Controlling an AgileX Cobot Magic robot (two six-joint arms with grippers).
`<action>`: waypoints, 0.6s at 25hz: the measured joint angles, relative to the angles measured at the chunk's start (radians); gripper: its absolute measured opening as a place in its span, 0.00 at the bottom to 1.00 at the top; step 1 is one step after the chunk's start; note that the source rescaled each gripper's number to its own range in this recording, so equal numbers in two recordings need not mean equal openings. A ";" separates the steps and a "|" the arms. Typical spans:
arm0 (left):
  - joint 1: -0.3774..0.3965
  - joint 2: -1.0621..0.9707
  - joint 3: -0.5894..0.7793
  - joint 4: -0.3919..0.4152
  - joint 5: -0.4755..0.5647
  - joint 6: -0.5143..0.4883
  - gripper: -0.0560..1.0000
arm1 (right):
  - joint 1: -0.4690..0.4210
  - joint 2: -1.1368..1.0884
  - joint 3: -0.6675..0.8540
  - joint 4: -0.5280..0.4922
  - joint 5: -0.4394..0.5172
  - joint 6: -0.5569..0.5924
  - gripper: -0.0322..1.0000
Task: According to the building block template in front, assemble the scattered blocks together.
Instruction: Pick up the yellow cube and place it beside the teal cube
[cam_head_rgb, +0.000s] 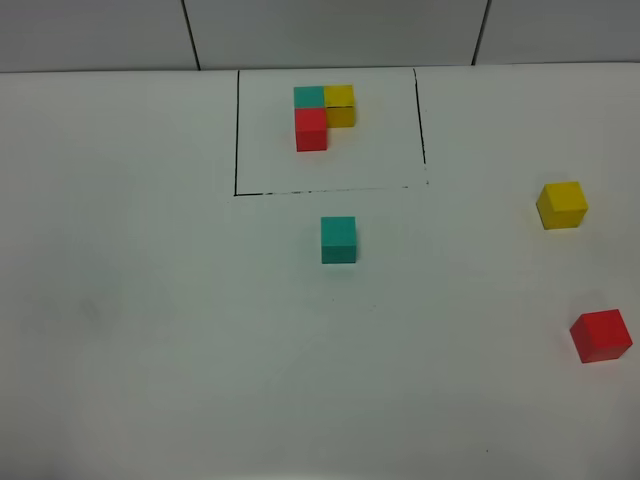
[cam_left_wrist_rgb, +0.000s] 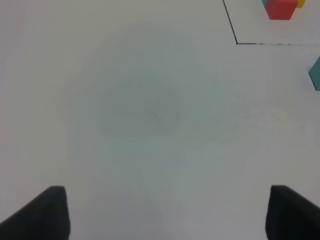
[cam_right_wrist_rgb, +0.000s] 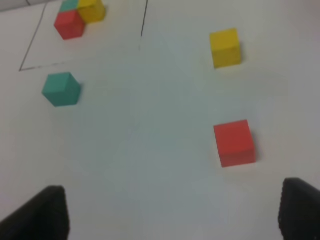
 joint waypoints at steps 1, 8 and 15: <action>0.000 0.000 0.000 0.000 0.000 0.000 0.75 | 0.000 0.033 -0.005 0.000 0.000 0.000 0.73; 0.000 0.000 0.000 0.000 0.000 0.000 0.75 | 0.000 0.364 -0.089 -0.001 -0.069 -0.057 0.73; 0.000 0.000 0.000 0.000 0.000 0.000 0.75 | 0.000 0.698 -0.221 -0.048 -0.100 -0.077 0.73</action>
